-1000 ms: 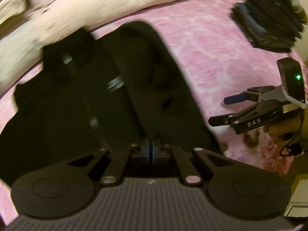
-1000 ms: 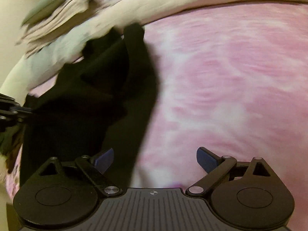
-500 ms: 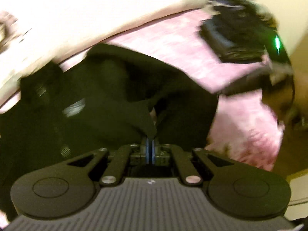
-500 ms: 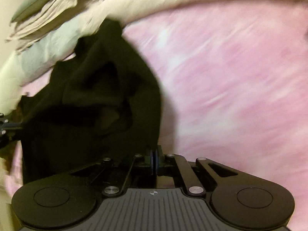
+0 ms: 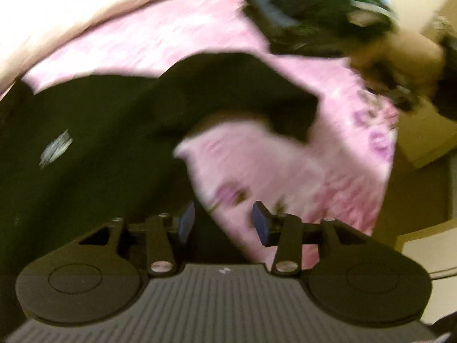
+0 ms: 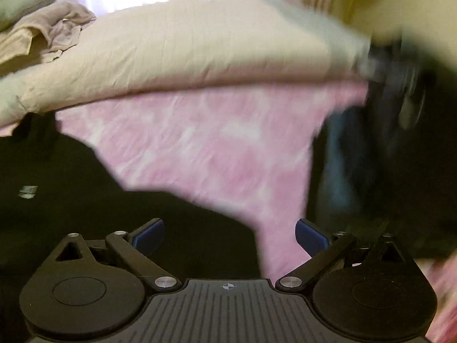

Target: Fold clothes

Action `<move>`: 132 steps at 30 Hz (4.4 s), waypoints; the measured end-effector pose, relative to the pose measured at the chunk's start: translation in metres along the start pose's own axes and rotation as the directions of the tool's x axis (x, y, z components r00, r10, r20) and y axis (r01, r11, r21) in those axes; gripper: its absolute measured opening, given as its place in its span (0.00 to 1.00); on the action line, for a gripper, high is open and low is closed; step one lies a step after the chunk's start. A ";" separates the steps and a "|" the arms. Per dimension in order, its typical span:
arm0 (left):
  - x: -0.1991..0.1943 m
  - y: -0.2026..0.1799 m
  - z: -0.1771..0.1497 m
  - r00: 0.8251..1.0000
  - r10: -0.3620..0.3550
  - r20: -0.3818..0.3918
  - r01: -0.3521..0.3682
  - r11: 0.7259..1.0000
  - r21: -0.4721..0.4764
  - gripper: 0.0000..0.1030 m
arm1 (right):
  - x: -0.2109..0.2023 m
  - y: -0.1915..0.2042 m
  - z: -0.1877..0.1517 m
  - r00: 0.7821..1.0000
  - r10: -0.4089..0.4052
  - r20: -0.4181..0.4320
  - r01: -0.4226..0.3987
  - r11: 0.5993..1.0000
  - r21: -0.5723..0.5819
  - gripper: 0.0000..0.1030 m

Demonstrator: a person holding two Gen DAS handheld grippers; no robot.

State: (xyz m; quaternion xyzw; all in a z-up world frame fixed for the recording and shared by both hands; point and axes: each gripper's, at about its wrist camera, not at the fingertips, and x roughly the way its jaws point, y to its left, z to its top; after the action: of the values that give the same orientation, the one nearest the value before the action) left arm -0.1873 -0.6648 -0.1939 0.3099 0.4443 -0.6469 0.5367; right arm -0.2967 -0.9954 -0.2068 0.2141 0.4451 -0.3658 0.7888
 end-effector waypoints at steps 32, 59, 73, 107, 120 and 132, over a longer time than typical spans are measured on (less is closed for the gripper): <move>0.011 -0.022 0.018 0.998 0.031 -0.054 -0.021 0.983 0.180 0.43 | -0.085 -0.056 -0.137 0.848 -0.515 0.124 0.524 0.850 -0.052 0.96; -0.151 0.311 -0.253 0.914 0.400 -0.064 -0.389 0.824 -0.411 0.56 | -0.089 0.347 -0.083 0.975 0.210 0.071 -0.189 0.956 -0.226 0.96; -0.186 0.393 -0.306 0.947 0.321 -0.002 -0.293 0.861 -0.416 0.05 | -0.090 0.485 -0.115 0.985 0.145 -0.094 -0.168 0.937 -0.307 0.96; -0.163 0.207 -0.383 0.952 0.205 -0.226 -0.282 0.875 -0.393 0.53 | -0.105 0.246 -0.228 0.957 0.048 -0.285 -0.037 0.998 0.042 0.87; -0.151 0.172 -0.410 0.944 0.223 -0.244 -0.313 0.840 -0.444 0.34 | -0.089 0.217 -0.286 0.891 0.335 -0.306 -0.302 0.941 0.149 0.31; -0.199 0.102 -0.406 0.987 0.050 -0.151 -0.108 0.904 -0.413 0.12 | -0.174 0.189 -0.246 0.906 0.157 -0.393 -0.224 0.966 -0.129 0.05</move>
State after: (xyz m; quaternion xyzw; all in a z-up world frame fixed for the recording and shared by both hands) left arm -0.0732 -0.2156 -0.2112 0.2487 0.5957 -0.4912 0.5848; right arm -0.3444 -0.6437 -0.1812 0.2548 0.5960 -0.1988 0.7351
